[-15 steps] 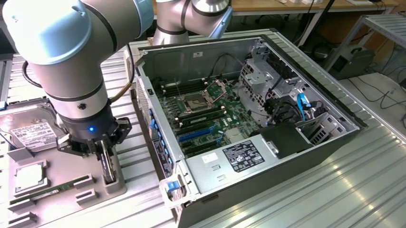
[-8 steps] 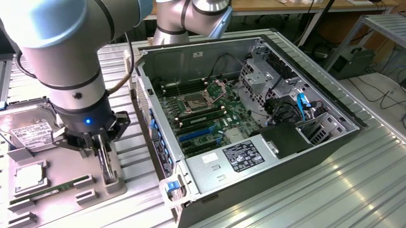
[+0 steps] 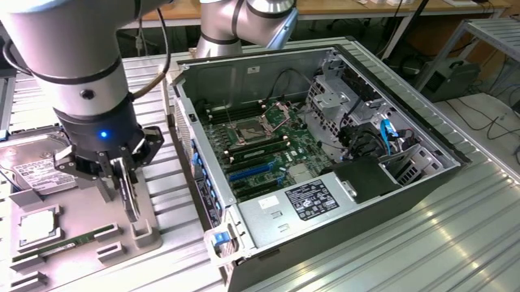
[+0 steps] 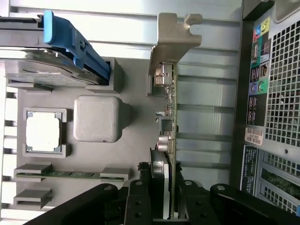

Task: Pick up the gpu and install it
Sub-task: 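Pick up the gpu and move the gpu toward the slot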

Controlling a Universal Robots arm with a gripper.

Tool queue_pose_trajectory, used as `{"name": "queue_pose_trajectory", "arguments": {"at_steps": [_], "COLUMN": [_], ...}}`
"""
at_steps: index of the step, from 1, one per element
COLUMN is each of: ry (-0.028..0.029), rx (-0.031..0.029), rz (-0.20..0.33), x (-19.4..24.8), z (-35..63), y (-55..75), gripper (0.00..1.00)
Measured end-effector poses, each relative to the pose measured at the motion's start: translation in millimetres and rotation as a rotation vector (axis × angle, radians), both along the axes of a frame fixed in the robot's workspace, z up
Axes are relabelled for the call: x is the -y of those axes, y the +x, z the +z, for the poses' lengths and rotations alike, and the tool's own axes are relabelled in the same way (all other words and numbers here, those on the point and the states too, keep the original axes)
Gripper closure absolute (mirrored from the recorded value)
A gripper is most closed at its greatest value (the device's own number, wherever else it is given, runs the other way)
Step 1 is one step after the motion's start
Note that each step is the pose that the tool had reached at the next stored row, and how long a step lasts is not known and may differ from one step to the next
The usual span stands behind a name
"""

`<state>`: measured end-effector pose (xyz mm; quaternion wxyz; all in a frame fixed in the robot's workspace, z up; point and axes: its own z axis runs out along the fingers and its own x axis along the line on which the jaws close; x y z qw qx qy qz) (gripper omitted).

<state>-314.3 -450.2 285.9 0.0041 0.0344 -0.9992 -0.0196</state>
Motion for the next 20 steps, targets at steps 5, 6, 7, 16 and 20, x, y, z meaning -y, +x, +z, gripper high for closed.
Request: {"name": "queue_pose_trajectory", "arguments": {"at_steps": [5, 6, 7, 16, 20], "ry": [0.0, -0.0001, -0.0001, -0.0001, -0.0001], "rx": [0.0, -0.0001, 0.0, -0.0001, -0.0001], "rz": [0.0, 0.0, 0.0, 0.0, 0.0], "x": [0.0, 0.0, 0.0, 0.0, 0.0], "z": [23.9, 28.1, 32.2, 80.5, 106.9], "y": [0.0, 0.0, 0.0, 0.0, 0.0], "gripper": [0.72, 0.72, 0.72, 0.72, 0.72]}}
